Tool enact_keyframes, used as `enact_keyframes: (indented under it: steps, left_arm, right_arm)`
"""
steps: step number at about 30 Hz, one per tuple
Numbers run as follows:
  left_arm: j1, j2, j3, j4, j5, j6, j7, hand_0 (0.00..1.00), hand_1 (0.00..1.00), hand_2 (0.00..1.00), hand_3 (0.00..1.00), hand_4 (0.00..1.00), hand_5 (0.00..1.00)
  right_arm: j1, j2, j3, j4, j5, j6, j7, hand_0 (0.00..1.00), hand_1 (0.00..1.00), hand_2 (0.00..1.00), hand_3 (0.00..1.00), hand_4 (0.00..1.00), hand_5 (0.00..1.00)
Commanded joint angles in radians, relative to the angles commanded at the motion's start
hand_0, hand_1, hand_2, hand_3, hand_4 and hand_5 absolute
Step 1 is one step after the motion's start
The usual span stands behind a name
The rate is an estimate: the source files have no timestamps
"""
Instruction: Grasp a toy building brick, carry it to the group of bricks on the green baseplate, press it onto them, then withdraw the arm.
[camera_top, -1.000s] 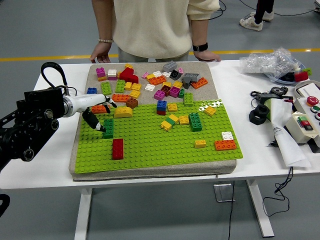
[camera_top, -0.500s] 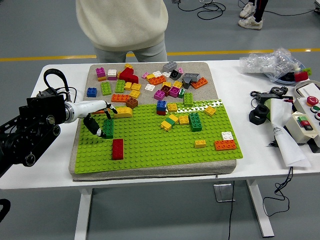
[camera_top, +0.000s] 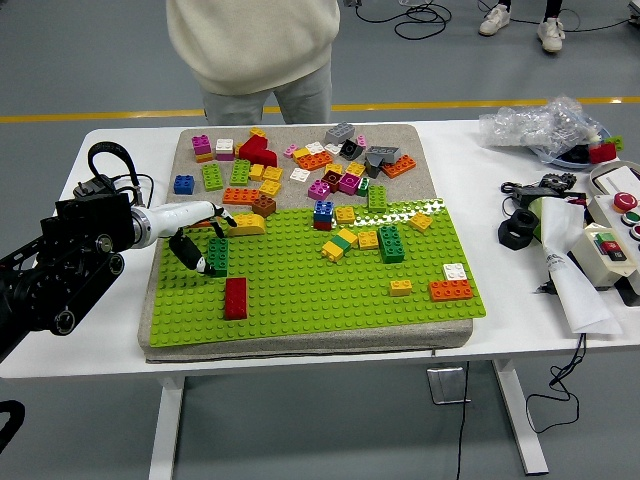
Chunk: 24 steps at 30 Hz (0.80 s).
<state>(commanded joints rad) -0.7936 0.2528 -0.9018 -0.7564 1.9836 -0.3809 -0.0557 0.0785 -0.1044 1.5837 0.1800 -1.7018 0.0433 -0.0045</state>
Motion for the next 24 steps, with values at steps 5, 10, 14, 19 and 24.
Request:
enact_keyframes:
  steps: [5, 10, 14, 19, 24]
  left_arm:
    - [0.005, -0.004, -0.001, 0.009, -0.001, 0.008, 0.000, 0.926, 0.906, 0.745, 0.858, 0.920, 0.069]
    - [0.009, -0.009, -0.002, 0.016, -0.001, 0.015, 0.000, 0.929, 0.909, 0.753, 0.861, 0.920, 0.070]
    - [0.011, -0.010, -0.002, 0.022, 0.000, 0.020, 0.000, 0.930, 0.910, 0.751, 0.862, 0.920, 0.068]
    - [0.014, -0.013, -0.003, 0.030, -0.005, 0.033, -0.001, 0.930, 0.910, 0.751, 0.862, 0.920, 0.068]
    - [0.019, -0.015, -0.004, 0.037, -0.009, 0.039, -0.002, 0.929, 0.907, 0.746, 0.858, 0.918, 0.066]
  right_arm:
    - [0.000, 0.000, 0.000, 0.000, 0.001, 0.000, 0.001, 0.775, 0.704, 0.747, 0.765, 0.998, 0.770]
    - [0.000, -0.001, -0.001, 0.000, 0.003, 0.000, 0.000, 0.775, 0.704, 0.747, 0.765, 0.998, 0.771]
    - [0.000, -0.001, -0.001, 0.000, 0.005, -0.001, 0.000, 0.775, 0.704, 0.747, 0.765, 0.998, 0.771]
    - [0.001, -0.001, -0.001, 0.000, 0.007, -0.001, 0.001, 0.775, 0.704, 0.747, 0.765, 0.998, 0.771]
    - [0.001, 0.000, -0.001, 0.000, 0.007, -0.001, 0.001, 0.775, 0.704, 0.747, 0.765, 0.998, 0.771]
